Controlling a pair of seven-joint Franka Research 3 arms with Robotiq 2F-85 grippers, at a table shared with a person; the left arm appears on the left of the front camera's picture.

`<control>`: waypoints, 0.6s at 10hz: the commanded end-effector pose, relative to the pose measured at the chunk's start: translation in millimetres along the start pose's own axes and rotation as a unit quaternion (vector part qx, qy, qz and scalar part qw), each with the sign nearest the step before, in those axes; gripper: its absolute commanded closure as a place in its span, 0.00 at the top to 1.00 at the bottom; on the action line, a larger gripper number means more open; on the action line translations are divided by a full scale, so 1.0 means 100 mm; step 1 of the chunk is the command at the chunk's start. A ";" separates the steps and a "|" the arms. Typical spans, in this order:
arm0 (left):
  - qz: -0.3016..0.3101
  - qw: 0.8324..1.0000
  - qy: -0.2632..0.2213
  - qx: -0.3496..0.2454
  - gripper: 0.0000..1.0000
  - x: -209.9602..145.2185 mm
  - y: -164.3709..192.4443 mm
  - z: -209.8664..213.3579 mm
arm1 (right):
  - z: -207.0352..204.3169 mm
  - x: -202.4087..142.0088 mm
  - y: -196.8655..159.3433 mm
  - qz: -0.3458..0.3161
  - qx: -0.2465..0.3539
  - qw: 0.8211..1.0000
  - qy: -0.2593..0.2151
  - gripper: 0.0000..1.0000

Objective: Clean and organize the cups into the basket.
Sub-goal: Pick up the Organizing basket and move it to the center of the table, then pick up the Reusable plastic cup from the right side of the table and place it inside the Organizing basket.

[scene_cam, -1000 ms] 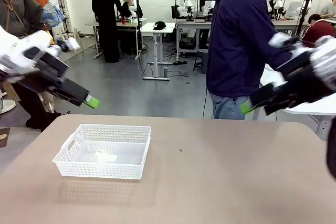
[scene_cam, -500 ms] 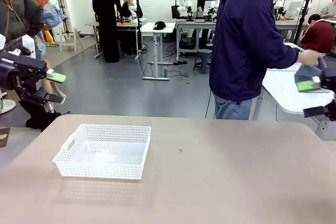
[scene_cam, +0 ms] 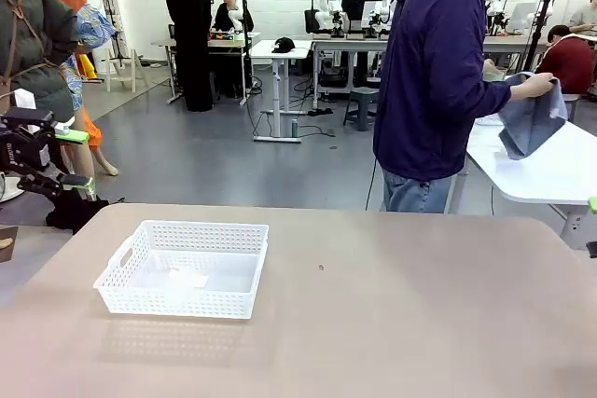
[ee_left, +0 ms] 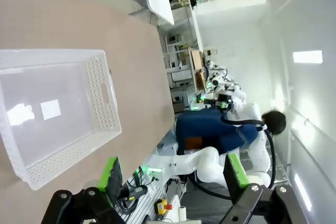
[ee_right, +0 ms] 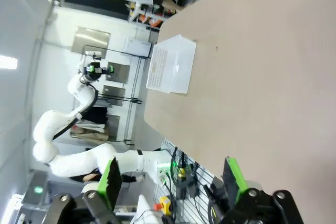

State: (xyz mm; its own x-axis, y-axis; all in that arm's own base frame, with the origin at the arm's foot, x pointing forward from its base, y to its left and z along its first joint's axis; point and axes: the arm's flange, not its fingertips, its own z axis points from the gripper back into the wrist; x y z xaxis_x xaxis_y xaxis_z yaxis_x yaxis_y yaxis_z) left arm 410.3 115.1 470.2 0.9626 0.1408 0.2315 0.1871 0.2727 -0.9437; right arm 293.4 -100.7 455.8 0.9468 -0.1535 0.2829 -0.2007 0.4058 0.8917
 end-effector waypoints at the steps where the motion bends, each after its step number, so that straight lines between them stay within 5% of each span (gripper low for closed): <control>1: 0.002 1.000 -0.021 -0.007 1.00 0.03 0.05 0.18 | 0.13 -0.06 -0.18 0.014 0.037 0.999 -0.009 1.00; 6: 0.000 0.998 -0.059 0.038 1.00 -0.19 0.23 0.69 | 0.67 -0.41 -0.36 0.023 0.085 0.994 -0.062 1.00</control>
State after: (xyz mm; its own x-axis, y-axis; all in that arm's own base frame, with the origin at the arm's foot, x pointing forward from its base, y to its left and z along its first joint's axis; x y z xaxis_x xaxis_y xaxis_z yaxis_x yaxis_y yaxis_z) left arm 386.0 183.2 463.4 0.9347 0.2680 0.2336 0.1484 0.3029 -0.9414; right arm 246.0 -160.7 438.3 0.9121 -0.2350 0.3359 -0.2612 0.2984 0.9180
